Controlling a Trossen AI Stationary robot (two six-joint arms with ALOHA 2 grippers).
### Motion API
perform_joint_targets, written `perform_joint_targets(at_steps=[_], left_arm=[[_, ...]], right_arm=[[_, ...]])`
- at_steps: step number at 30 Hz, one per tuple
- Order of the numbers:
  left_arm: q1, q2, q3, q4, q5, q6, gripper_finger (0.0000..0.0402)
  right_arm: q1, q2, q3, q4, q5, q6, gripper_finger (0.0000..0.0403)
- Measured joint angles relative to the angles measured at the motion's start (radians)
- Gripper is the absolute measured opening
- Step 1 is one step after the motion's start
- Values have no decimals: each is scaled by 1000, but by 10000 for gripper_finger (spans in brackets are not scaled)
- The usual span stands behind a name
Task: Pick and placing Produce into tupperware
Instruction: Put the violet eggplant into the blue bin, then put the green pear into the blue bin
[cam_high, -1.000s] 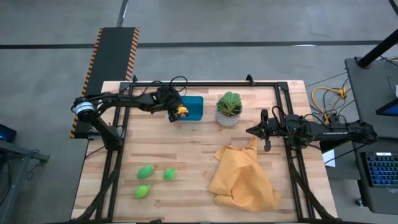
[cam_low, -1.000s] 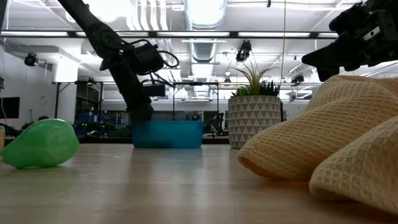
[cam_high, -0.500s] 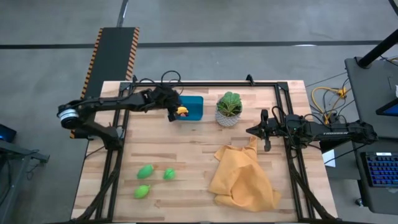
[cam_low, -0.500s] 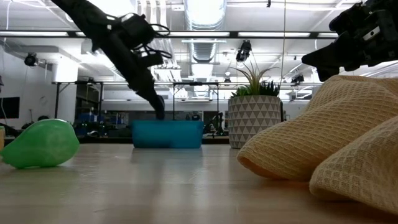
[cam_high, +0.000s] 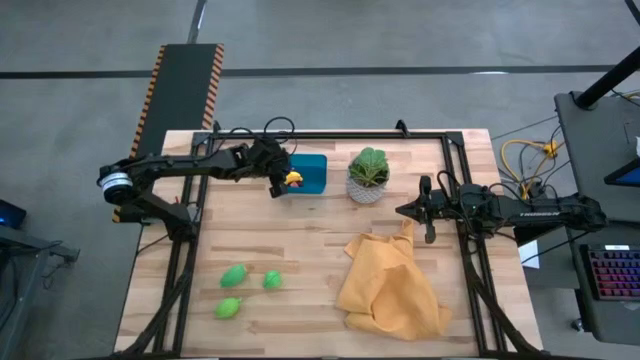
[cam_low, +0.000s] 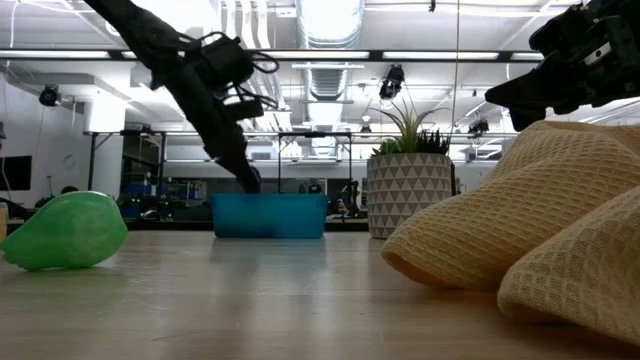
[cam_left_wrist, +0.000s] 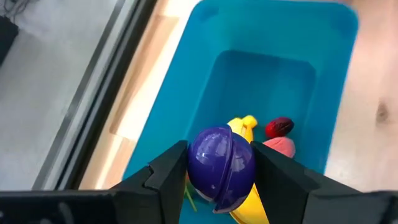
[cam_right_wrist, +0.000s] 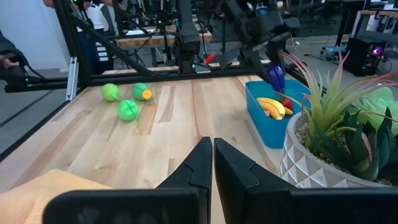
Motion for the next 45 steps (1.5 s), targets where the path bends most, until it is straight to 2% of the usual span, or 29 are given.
perform_joint_targets(at_steps=[6, 15, 18, 26, 30, 42, 45], left_arm=[[14, 72, 0, 1, -66, 0, 158], [16, 98, 0, 0, -72, 1, 161], [16, 93, 0, 0, -72, 0, 179], [16, 92, 0, 0, -73, -3, 262], [16, 91, 0, -1, -75, -3, 282], [0, -27, 0, -1, -71, -3, 286], [-8, -72, 0, -2, -26, -21, 286]], right_arm=[[0, 0, 0, 0, 0, 0, 9], [0, 0, 0, 0, 0, 0, 9], [0, 0, 0, 0, 0, 3, 9], [0, 0, 0, 0, 0, 3, 9], [0, 0, 0, 0, 0, 2, 9], [0, 0, 0, 0, 0, 2, 9], [0, 0, 0, 0, 0, 1, 9]])
